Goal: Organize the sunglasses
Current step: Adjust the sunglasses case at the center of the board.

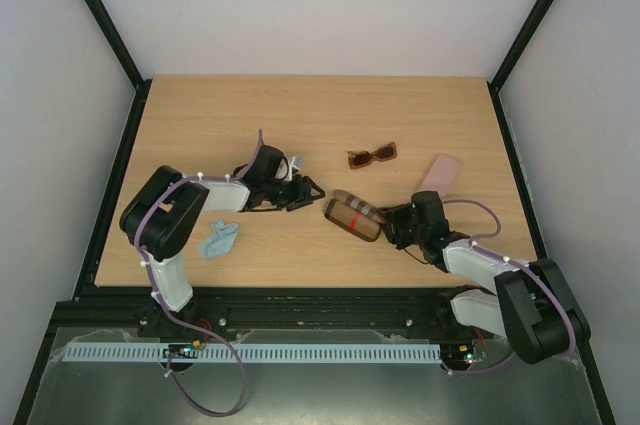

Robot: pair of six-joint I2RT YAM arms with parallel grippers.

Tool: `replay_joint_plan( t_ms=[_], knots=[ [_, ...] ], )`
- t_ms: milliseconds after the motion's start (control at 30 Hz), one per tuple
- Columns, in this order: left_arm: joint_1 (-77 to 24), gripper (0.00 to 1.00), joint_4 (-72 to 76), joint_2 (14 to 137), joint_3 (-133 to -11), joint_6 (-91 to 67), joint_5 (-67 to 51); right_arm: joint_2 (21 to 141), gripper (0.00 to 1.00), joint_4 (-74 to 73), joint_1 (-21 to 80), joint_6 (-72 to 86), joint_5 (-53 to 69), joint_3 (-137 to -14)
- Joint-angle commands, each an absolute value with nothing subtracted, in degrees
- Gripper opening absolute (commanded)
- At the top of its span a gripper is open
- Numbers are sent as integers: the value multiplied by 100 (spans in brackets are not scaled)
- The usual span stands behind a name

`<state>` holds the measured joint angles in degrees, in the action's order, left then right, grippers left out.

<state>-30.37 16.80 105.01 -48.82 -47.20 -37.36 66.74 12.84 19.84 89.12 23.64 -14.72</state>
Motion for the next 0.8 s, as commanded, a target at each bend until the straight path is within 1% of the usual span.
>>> replay_joint_plan(
  t_ms=[0, 133, 233, 433, 567, 667, 767],
  knots=[
    [-3073, 54, 1699, 10534, -4988, -4737, -3793, 6745, 32, 1798, 1958, 9140, 2305, -1294],
    [-3068, 54, 1647, 10506, -4991, -4743, -3743, 6668, 21, 1782, 1962, 8847, 2120, -1401],
    [-3067, 54, 1582, 10433, -5013, -4755, -3627, 6527, 14, 1701, 1955, 8327, 1871, -1560],
    [-3014, 55, 1010, 10098, -5113, -4547, -3156, 5848, 11, 1112, 1961, 6864, 1311, -2042],
    [-2840, 55, 663, 9801, -5107, -4420, -2880, 5617, 8, 515, 2029, 5875, 913, -2677],
    [-2639, 55, 402, 9575, -5100, -4301, -2689, 5625, 7, 125, 2261, 5280, 337, -3137],
    [-2472, 55, 71, 9318, -5098, -4120, -2424, 5839, 6, -178, 2764, 4815, -301, -3587]
  ],
)
